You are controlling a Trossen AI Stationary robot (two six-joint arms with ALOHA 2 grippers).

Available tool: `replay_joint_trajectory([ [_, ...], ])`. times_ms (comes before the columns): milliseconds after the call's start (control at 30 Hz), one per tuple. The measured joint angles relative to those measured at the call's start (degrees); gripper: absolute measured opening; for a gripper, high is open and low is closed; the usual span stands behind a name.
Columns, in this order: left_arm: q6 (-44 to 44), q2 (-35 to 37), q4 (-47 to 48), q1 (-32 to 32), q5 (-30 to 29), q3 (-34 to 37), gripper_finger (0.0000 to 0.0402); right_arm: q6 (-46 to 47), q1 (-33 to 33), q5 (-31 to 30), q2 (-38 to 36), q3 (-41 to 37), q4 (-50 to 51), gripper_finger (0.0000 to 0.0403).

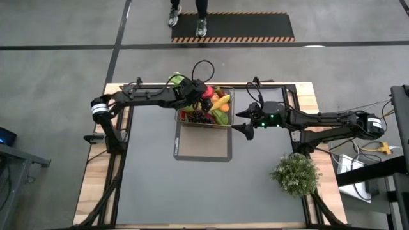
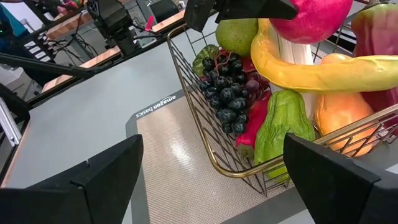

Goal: Build produce basket
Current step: Put the apple into the wire basket, then return to Home Position

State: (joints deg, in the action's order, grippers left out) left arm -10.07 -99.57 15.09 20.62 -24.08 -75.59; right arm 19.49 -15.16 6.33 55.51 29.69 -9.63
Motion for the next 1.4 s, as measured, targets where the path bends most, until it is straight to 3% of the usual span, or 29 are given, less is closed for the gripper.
replay_joint_trajectory([
  [167,0.00,0.01,-0.09,0.00,0.00,0.00,0.0307,0.00,0.00,0.00,0.00,0.00,0.13,0.0368],
  [433,1.66,0.02,-0.08,0.00,0.00,0.00,0.0376,0.00,0.00,0.00,0.00,0.00,0.55,0.0368],
  [600,5.03,1.27,0.57,0.00,0.00,-0.28,0.0395,0.00,0.00,0.00,-0.02,0.00,1.12,0.0368],
  [800,7.39,8.10,6.78,-0.87,0.82,-1.15,0.0395,0.50,0.00,-0.11,-0.02,-0.02,1.66,0.0368],
  [900,7.39,14.57,9.17,-2.34,4.30,0.02,0.0396,0.69,0.02,-0.12,-0.02,-0.02,1.67,0.0368],
  [1000,6.01,21.14,8.05,-5.40,6.92,3.94,0.0396,-0.11,0.23,-0.38,-0.02,-0.02,1.64,0.0368],
  [1267,4.86,34.05,-14.74,-20.62,7.28,24.27,0.0396,-7.20,2.63,-0.40,-0.02,-1.81,-5.97,0.0368],
  [1400,6.31,39.35,-19.86,-26.37,6.05,33.00,0.0396,-13.42,6.01,-0.12,-0.02,-2.68,-10.43,0.0368],
])
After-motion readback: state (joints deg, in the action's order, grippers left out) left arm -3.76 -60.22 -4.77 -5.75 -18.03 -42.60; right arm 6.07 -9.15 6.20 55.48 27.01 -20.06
